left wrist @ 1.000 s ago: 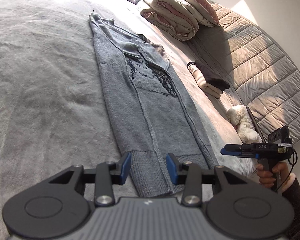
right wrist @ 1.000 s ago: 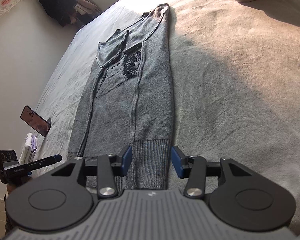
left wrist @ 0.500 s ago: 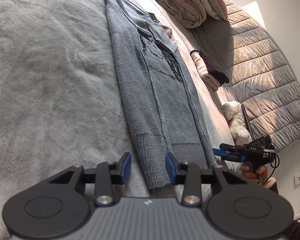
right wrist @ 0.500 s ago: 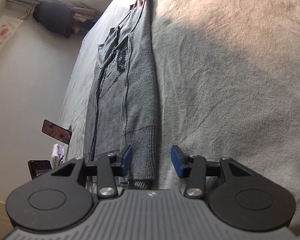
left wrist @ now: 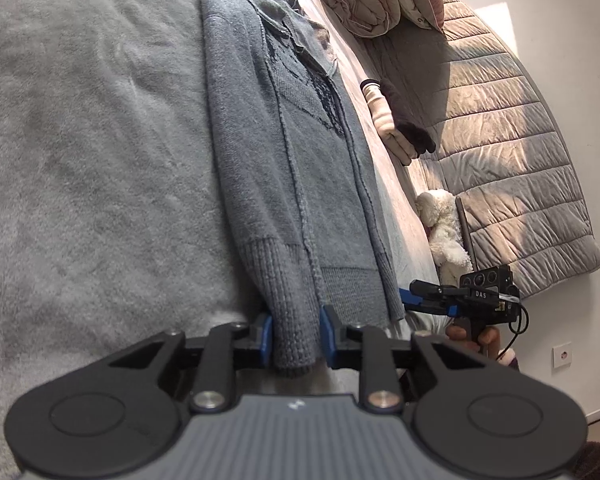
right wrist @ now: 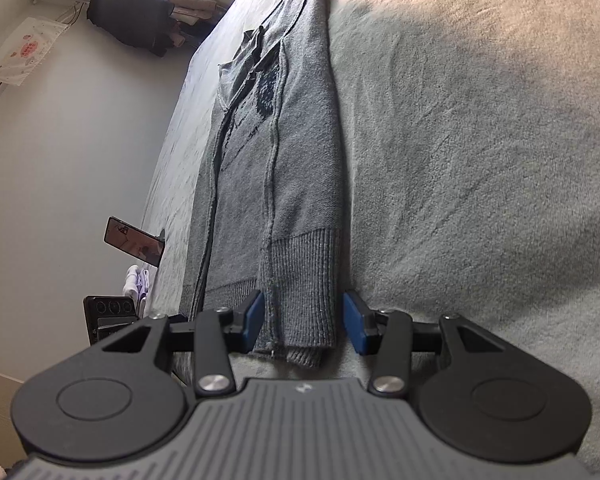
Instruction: Fold clothes
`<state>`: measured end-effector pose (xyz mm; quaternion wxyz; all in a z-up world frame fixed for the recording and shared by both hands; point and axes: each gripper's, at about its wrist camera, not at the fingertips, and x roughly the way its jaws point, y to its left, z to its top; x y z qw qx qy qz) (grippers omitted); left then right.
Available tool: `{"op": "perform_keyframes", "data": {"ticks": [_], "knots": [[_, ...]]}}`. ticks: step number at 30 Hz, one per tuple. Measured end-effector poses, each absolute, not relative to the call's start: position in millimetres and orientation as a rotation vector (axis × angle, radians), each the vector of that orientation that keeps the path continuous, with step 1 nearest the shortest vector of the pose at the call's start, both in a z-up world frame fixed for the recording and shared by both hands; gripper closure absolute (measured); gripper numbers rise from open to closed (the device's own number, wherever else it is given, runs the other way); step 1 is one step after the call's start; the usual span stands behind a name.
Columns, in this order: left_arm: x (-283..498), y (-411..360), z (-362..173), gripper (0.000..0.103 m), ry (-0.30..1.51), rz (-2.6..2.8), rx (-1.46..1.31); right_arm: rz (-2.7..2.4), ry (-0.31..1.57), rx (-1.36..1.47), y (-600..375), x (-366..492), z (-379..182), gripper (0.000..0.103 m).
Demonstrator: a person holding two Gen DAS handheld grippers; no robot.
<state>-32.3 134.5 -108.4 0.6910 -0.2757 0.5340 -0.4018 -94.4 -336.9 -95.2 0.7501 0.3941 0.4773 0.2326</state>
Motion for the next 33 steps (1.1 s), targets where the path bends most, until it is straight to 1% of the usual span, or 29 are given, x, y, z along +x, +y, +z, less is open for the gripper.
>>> {"op": "perform_keyframes", "data": {"ticks": [2,4,7,10,15,18,19,20,22,26,33], "knots": [[-32.4,132.6,-111.5,0.088,1.206,-0.910,-0.623,0.524,1.047,0.859,-332.2,-92.4,-95.8,0.056],[-32.2,131.0,-113.1,0.090,1.212,-0.916,-0.626,0.537,1.049,0.859,-329.0,-91.9,-96.4,0.056],[-31.9,130.8,-113.9,0.090,1.212,-0.919,-0.640,0.553,1.052,0.867,-326.3,-91.5,-97.6,0.059],[-32.6,129.3,-113.5,0.092,1.204,-0.924,-0.650,0.572,1.053,0.871,-323.6,-90.6,-97.9,0.060],[-33.5,128.4,-112.7,0.092,1.196,-0.940,-0.649,0.601,1.062,0.845,-318.0,-86.8,-95.0,0.060],[-33.1,128.6,-111.9,0.092,1.193,-0.944,-0.655,0.613,1.073,0.837,-312.3,-83.7,-95.0,0.067],[-33.2,128.1,-111.1,0.092,1.190,-0.945,-0.655,0.615,1.078,0.836,-310.5,-82.6,-95.3,0.074],[-33.3,127.7,-110.2,0.092,1.187,-0.946,-0.656,0.612,1.085,0.835,-308.4,-81.0,-95.8,0.078],[-34.6,126.4,-106.8,0.092,1.173,-0.959,-0.652,0.605,1.093,0.835,-306.6,-81.9,-96.1,0.082],[-33.3,128.9,-99.1,0.092,1.143,-0.978,-0.667,0.604,1.081,0.871,-304.2,-79.4,-86.6,0.085],[-16.1,131.4,-85.7,0.093,1.056,-0.983,-0.737,0.592,1.045,0.854,-300.1,-53.1,-58.3,0.086]]}}
